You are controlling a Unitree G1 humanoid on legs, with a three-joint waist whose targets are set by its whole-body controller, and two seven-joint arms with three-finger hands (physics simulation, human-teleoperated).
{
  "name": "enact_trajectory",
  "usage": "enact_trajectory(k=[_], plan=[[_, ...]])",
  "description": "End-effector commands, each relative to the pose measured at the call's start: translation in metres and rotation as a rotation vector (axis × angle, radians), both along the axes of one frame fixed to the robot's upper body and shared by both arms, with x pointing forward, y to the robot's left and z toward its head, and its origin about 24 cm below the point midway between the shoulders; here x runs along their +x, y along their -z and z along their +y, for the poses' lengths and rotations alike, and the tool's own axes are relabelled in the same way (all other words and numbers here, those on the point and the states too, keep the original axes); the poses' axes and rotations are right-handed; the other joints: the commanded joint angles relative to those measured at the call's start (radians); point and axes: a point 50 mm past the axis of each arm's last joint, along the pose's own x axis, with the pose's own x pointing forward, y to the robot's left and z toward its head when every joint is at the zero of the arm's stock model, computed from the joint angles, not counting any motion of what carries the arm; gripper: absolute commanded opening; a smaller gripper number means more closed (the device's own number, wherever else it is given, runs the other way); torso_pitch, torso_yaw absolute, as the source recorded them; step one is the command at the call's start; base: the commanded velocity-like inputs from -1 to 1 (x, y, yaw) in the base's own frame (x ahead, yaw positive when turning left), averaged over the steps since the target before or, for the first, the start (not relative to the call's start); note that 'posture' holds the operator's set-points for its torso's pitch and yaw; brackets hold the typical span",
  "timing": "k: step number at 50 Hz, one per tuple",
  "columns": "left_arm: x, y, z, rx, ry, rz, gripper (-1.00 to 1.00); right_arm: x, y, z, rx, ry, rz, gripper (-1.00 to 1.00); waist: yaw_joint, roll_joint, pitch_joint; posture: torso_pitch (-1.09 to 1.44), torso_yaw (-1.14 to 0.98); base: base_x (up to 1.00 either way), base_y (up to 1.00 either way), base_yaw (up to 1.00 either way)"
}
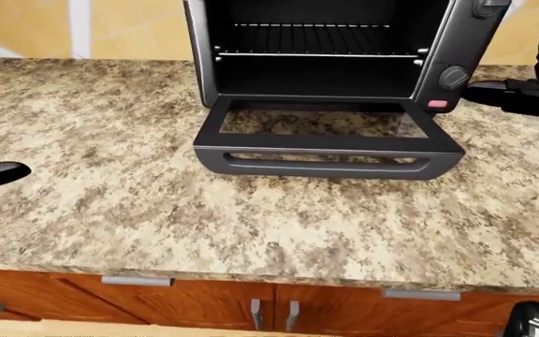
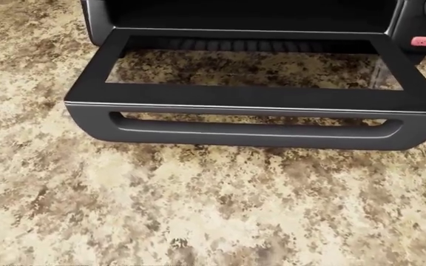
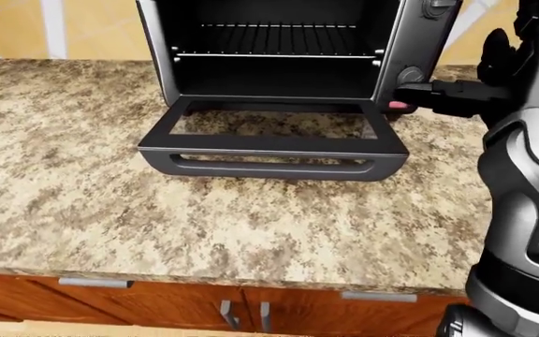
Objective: Close the toaster oven door.
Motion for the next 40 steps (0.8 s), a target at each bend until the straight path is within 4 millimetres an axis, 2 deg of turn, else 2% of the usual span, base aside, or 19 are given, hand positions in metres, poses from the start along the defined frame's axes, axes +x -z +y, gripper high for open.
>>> enact_trajectory(k=[1, 4, 19, 29, 40], plan=[[-0.006, -0.018, -0.003, 0.065, -0.003, -0.065, 1.0, -0.007, -0.017, -0.003, -0.063, 0.032, -0.097, 1.0, -0.001, 0.005, -0.02, 0.0, 0.0, 0.0, 0.0, 0.0], [-0.007, -0.018, -0.003, 0.062, 0.013, -0.072, 1.0, -0.006, -0.014, -0.008, -0.126, 0.071, -0.1, 1.0, -0.001, 0.004, -0.019, 0.0, 0.0, 0.0, 0.0, 0.0], [-0.005, -0.014, -0.002, 0.041, 0.013, -0.053, 1.0, 0.0, -0.003, -0.028, -0.173, 0.154, -0.079, 1.0, -0.002, 0.007, -0.025, 0.0, 0.0, 0.0, 0.0, 0.0], [-0.005, -0.015, -0.002, 0.041, 0.009, -0.05, 1.0, 0.007, 0.019, -0.035, -0.216, 0.168, -0.031, 1.0, -0.004, 0.006, -0.025, 0.0, 0.0, 0.0, 0.0, 0.0], [-0.004, -0.014, -0.002, 0.042, 0.01, -0.046, 1.0, 0.009, 0.028, -0.039, -0.237, 0.178, -0.012, 1.0, -0.004, 0.008, -0.025, 0.0, 0.0, 0.0, 0.0, 0.0]])
